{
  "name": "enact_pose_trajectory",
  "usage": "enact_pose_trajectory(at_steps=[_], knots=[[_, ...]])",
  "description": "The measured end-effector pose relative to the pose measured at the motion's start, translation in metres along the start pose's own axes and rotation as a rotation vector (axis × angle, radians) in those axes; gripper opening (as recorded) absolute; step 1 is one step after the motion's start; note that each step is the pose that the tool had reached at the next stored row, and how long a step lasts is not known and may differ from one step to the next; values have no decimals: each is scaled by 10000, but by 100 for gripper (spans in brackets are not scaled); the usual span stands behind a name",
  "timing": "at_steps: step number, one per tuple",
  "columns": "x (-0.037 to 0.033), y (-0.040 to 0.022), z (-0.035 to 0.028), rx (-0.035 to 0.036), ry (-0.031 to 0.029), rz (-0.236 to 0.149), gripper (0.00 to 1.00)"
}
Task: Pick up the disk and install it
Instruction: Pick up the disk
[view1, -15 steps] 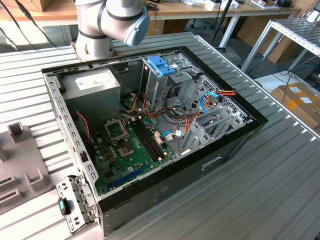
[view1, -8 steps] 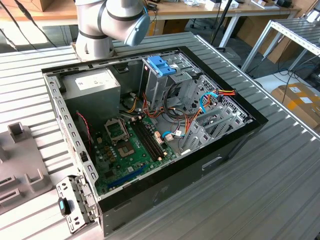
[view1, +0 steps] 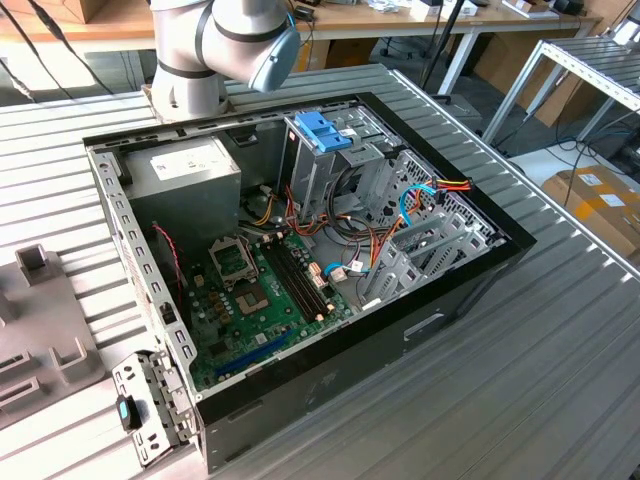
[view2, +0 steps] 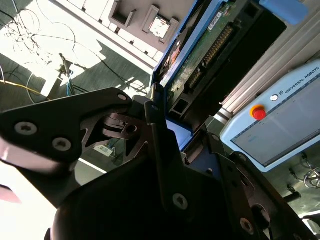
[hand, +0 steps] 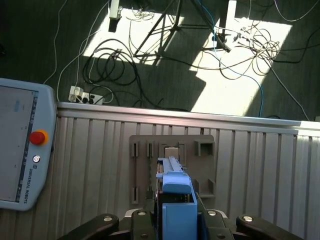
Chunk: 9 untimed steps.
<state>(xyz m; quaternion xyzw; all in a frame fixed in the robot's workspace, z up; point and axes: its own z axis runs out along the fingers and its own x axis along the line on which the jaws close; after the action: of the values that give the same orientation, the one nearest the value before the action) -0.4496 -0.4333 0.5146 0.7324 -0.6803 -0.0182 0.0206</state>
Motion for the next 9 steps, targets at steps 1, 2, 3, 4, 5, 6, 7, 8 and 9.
enact_pose_trajectory(at_steps=[1,2,3,4,5,6,7,8,9], knots=[[1,-1,0,0,0,0,37],[2,-4,1,2,-1,0,37],[2,-8,0,1,0,0,37],[3,-14,-1,0,0,0,37],[3,-19,-1,1,-1,0,37],[4,-26,-2,0,0,0,37],[5,-33,-2,0,0,0,37],[5,-44,-2,1,-1,0,37],[7,-63,-3,0,0,0,37]])
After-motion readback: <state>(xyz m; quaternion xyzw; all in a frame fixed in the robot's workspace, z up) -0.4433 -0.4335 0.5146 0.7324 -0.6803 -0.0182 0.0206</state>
